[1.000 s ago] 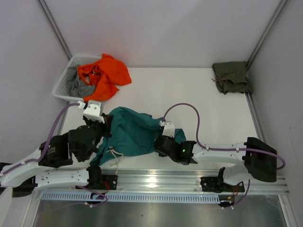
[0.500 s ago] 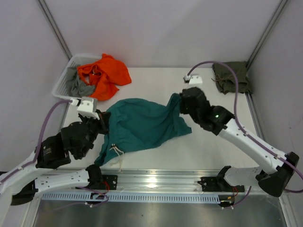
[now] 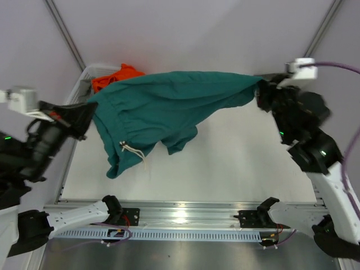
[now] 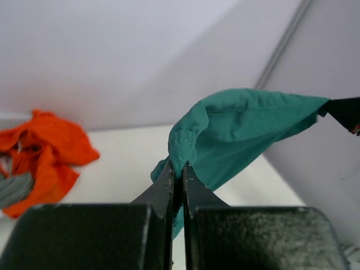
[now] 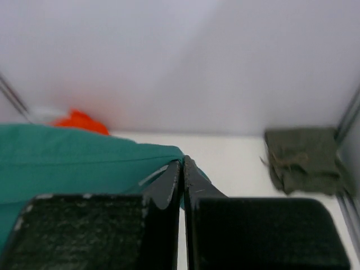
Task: Fold and stack the shorts
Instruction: Flatten the shorts out
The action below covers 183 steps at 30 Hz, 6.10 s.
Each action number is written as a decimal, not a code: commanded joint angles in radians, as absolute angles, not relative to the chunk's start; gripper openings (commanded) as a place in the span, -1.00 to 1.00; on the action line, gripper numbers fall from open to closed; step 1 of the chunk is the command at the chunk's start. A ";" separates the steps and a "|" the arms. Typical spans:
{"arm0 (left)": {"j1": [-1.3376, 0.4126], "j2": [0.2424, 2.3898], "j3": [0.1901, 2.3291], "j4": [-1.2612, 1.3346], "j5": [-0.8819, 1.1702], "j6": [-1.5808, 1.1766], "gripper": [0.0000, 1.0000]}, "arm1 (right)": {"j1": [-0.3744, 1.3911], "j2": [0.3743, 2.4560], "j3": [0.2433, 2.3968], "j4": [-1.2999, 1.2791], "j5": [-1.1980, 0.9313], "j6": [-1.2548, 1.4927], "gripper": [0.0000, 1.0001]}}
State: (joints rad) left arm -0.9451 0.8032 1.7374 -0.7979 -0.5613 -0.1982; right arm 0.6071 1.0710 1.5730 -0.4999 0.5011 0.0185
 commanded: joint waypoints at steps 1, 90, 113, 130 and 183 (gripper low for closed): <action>-0.936 0.782 1.935 -0.817 -0.388 -0.134 -0.99 | 0.611 0.861 1.643 -0.292 0.391 -0.006 -1.00; -1.138 0.349 -0.173 0.899 0.445 -0.241 0.03 | 0.034 0.041 0.461 -0.169 0.300 0.301 -0.67; -1.167 0.131 0.097 -0.041 -0.506 -0.513 0.89 | 0.035 0.526 0.769 -0.235 -0.006 0.330 0.36; -0.841 0.299 0.178 -0.259 -0.333 -0.773 0.99 | 0.469 1.767 1.491 -0.270 0.048 0.069 0.43; -0.428 1.037 0.409 0.132 -0.062 -0.606 -0.63 | 0.364 2.629 2.473 -0.026 -0.032 0.256 -1.00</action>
State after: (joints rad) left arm -0.4538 0.9844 0.3370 0.0792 -0.1936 -0.6479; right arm 0.3664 2.5977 2.3848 -0.1680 -0.0666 0.2340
